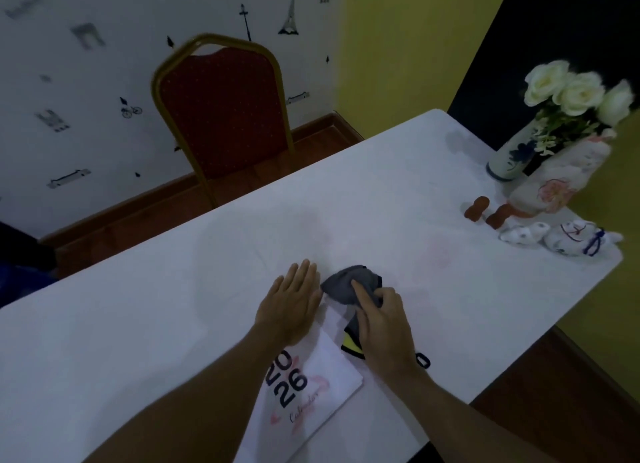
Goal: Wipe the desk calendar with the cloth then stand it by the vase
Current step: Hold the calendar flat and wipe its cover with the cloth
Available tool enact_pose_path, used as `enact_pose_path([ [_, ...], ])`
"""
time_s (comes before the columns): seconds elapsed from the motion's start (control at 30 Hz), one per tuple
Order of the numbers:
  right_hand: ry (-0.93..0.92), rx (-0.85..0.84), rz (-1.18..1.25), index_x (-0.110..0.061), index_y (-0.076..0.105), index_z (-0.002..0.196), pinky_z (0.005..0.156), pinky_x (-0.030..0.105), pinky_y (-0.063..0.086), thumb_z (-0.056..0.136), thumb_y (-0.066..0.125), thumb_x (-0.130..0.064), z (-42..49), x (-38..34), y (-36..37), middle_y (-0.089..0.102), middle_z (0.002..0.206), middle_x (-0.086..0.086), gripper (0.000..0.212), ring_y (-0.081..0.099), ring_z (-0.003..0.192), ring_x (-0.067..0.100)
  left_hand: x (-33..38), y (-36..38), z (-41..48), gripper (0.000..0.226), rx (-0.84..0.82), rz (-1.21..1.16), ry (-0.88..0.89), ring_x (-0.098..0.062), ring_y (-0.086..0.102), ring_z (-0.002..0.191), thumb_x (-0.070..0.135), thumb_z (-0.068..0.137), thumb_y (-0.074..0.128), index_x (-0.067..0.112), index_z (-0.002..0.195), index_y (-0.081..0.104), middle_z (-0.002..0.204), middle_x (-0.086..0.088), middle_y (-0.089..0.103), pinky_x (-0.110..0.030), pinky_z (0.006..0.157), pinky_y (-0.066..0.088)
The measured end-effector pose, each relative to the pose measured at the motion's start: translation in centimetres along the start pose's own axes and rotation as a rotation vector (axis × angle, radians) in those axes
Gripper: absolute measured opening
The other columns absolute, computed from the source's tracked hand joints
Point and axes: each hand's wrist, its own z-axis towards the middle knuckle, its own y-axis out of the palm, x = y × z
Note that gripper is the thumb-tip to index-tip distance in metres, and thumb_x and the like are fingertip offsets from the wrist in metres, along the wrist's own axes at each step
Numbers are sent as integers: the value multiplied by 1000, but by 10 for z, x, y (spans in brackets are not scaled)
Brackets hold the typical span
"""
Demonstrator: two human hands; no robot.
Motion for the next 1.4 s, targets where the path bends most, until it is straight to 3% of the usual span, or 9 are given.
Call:
enact_pose_path([
  [0.33, -29, -4, 7, -10, 54, 139, 54, 35, 48, 88, 68, -6, -48, -77, 12, 56, 88, 13, 53, 52, 78, 29, -49, 24, -109, 71, 99, -69, -75, -16, -14, 155, 56, 100, -4, 20, 161, -8, 170, 1, -12, -37, 127, -1],
  [0.43, 87, -63, 57, -25, 51, 142, 74, 43, 51, 95, 58, -16, -63, -88, 21, 53, 106, 17, 48, 51, 93, 33, -67, 45, -141, 72, 109, -71, -91, -17, -12, 156, 58, 101, -1, 19, 161, -8, 169, 2, -13, -35, 125, -3],
  [0.53, 112, -31, 95, -28, 48, 143, 72, 30, 47, 97, 56, -18, -72, -96, 27, 51, 101, 13, 48, 51, 92, 32, -78, 65, -168, 76, 117, -115, -109, -16, -10, 156, 62, 100, 1, 18, 161, -9, 170, 0, -9, -34, 125, -3],
  [0.67, 77, -3, 16, -8, 47, 144, 59, 42, 50, 92, 64, -7, -81, -104, 36, 52, 92, 16, 55, 52, 81, 33, -81, 87, -187, 91, 120, -148, -122, -14, -19, 154, 76, 93, 4, 18, 159, -19, 169, 0, -19, -32, 124, -8],
  [0.83, 148, 16, -132, -12, 55, 139, 65, 38, 44, 94, 63, -24, -88, -108, 55, 53, 90, 14, 47, 49, 82, 31, -91, 97, -195, 134, 145, -161, -120, -16, -31, 149, 104, 66, 26, 19, 151, -33, 160, 1, -36, -33, 122, -10],
  [1.03, 125, 11, -309, -15, 62, 132, 68, 41, 43, 92, 65, -29, -84, -94, 64, 55, 98, 17, 42, 51, 86, 34, -96, 103, -198, 146, 193, -129, -154, -24, -9, 156, 106, 58, 34, 8, 160, -4, 168, -6, -10, -43, 126, 4],
  [1.17, 276, 49, -227, -20, 65, 128, 74, 43, 41, 92, 66, -31, -63, -108, 82, 55, 103, 15, 37, 51, 93, 35, -97, 103, -193, 148, 170, -119, -165, -19, -22, 153, 108, 55, 31, 11, 161, -6, 167, -2, -16, -38, 124, -8],
  [1.33, -94, -7, -194, -26, 70, 120, 67, 38, 39, 87, 72, -26, -84, -95, 83, 56, 97, 11, 33, 51, 83, 32, -99, 99, -193, 150, 156, -97, -175, -19, -30, 150, 109, 54, 27, 12, 160, -14, 168, -4, -21, -36, 122, -15],
  [1.4, -52, 31, -217, -25, 71, 118, 68, 37, 37, 86, 72, -24, -83, -75, 71, 55, 96, 12, 32, 50, 83, 32, -100, 97, -193, 150, 147, -109, -173, -19, -32, 149, 110, 53, 27, 12, 158, -18, 167, -5, -24, -37, 122, -16],
])
